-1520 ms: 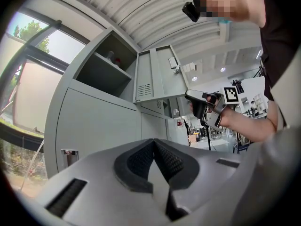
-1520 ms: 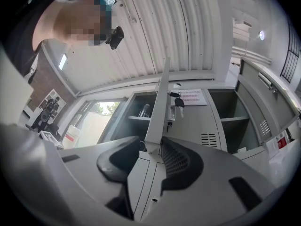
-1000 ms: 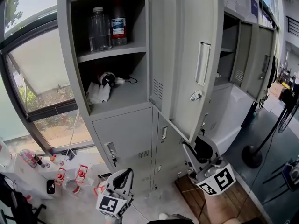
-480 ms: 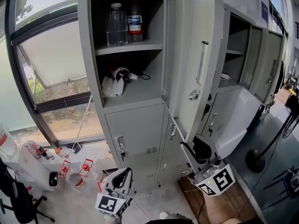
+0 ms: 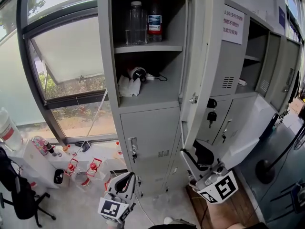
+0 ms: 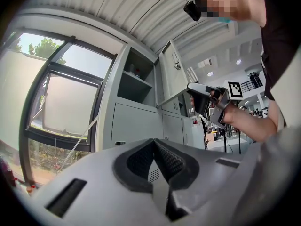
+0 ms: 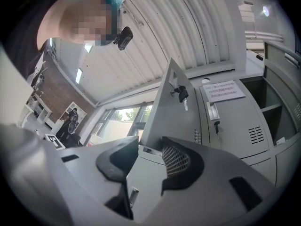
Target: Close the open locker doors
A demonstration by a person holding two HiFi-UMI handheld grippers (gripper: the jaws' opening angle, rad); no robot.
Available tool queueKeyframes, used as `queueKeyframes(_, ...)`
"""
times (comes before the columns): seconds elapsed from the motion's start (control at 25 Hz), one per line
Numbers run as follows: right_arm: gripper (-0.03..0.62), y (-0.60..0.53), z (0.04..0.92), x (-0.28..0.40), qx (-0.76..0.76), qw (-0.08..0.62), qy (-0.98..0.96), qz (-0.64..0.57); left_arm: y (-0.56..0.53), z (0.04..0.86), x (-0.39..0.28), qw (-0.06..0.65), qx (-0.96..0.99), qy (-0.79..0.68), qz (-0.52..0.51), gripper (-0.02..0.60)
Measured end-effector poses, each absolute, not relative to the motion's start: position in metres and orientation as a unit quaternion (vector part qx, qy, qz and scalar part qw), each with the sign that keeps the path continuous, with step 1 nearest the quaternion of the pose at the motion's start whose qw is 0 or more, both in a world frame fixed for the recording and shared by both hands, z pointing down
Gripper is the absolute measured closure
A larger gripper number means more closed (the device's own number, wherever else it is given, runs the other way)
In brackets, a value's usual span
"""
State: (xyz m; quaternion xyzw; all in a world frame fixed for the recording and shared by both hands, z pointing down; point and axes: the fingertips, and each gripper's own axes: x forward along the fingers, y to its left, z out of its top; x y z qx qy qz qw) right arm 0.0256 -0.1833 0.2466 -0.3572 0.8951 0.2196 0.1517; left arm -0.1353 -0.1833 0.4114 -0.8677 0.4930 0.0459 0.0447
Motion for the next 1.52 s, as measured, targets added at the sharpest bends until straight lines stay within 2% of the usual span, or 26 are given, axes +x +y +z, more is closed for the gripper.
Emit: queueKeyframes(1.52,0.479,-0.239,0.241,-0.095,-0.188,0.191,0.947,0.178,-0.185,0.424,-0.237,0.037,-0.769,0.637,0.044,0.572)
